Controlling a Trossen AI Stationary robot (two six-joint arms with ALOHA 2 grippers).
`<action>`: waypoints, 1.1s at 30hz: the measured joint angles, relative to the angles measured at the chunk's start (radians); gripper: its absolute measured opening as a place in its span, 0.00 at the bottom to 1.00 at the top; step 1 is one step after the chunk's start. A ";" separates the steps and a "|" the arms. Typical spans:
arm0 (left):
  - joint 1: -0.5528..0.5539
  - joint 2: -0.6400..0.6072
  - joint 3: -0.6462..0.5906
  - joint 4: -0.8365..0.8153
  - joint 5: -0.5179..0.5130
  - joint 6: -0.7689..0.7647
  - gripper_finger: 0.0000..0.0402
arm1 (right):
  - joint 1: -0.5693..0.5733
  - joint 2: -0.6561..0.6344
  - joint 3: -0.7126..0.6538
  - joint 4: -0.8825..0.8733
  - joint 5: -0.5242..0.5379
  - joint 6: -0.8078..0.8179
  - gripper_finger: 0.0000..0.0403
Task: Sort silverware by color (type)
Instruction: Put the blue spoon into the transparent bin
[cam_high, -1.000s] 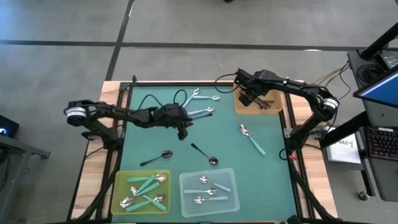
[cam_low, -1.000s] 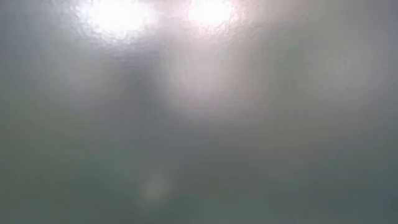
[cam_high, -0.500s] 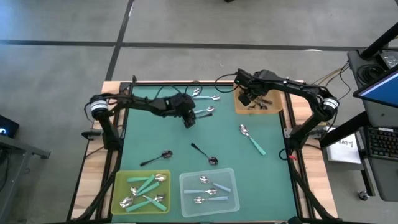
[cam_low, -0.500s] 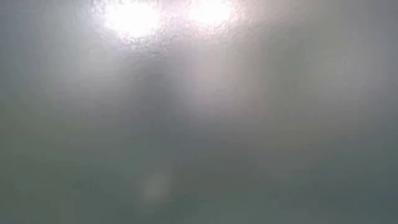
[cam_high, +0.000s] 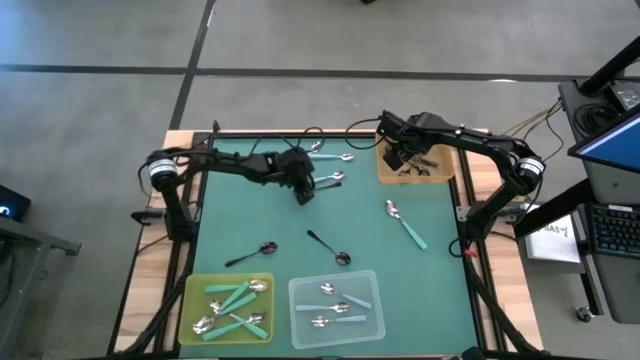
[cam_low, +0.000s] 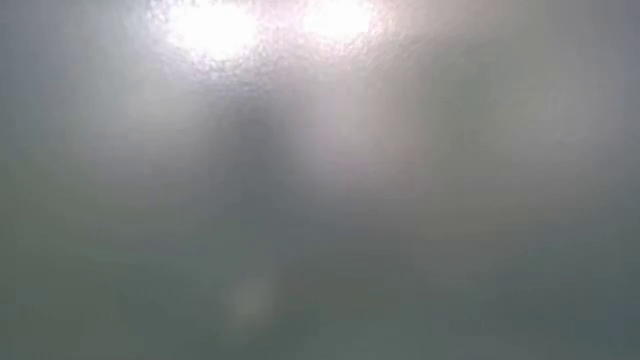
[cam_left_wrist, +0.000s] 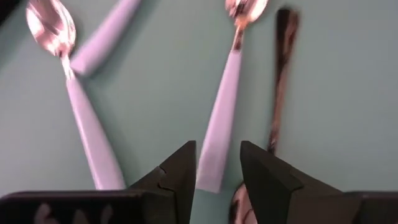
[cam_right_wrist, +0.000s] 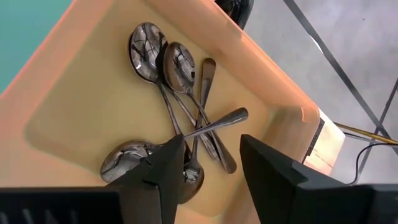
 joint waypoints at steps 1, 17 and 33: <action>0.000 0.011 0.000 0.001 -0.002 -0.001 0.27 | 0.000 0.000 0.000 0.000 0.000 0.000 0.37; 0.004 0.077 0.005 -0.010 -0.039 -0.050 0.08 | 0.002 0.000 0.000 0.003 -0.008 0.003 0.34; 0.003 -0.021 -0.003 0.050 0.139 -0.050 0.08 | 0.002 0.000 -0.017 0.086 -0.091 0.014 0.31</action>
